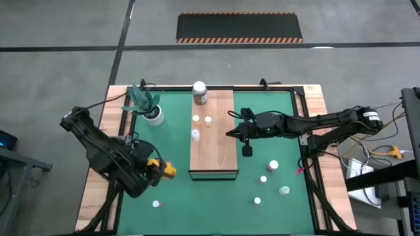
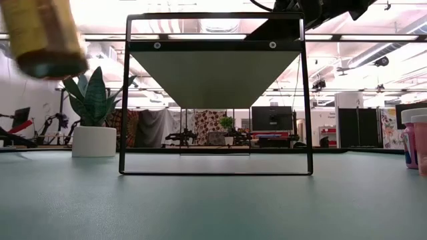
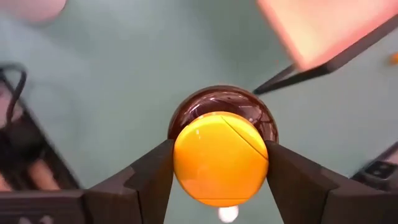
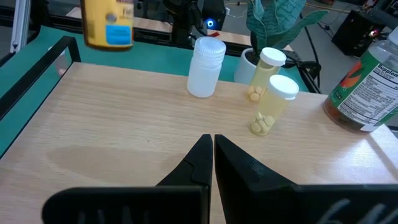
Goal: Pick and place medicine bottles onto shelf by color
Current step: Put the yellow pill bottle on the shelf
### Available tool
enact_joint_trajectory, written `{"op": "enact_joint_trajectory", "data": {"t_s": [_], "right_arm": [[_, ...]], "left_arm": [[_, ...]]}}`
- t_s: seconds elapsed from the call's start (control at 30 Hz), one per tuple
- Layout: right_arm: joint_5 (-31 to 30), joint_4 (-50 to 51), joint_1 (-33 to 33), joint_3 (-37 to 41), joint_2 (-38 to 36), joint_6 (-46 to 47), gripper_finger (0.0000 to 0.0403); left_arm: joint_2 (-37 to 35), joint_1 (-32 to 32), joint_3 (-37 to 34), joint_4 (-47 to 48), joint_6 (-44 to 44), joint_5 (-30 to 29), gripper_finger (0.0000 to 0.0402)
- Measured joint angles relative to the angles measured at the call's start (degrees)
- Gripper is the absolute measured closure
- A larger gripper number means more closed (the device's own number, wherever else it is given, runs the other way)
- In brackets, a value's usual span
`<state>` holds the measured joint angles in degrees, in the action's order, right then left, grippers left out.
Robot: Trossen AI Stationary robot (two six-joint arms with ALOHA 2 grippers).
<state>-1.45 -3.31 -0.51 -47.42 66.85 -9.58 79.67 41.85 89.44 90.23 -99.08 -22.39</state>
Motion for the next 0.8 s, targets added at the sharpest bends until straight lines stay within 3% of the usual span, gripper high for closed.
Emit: {"op": "enact_joint_trajectory", "data": {"t_s": [0.3, 0.5, 0.8], "right_arm": [[0.00, 0.00, 0.00, 0.00, 0.00, -0.73, 0.0394], [0.00, 0.00, 0.00, 0.00, 0.00, -0.96, 0.0394], [0.00, 0.00, 0.00, 0.71, 0.00, -1.69, 0.0394]], "left_arm": [[-0.18, -3.71, 7.63, -0.10, 12.41, -10.77, 0.0190], [-0.18, -6.90, 9.73, -1.41, 19.36, -12.40, 0.0190], [0.06, -11.65, 8.39, -11.26, 29.19, -12.49, 0.0190]]}}
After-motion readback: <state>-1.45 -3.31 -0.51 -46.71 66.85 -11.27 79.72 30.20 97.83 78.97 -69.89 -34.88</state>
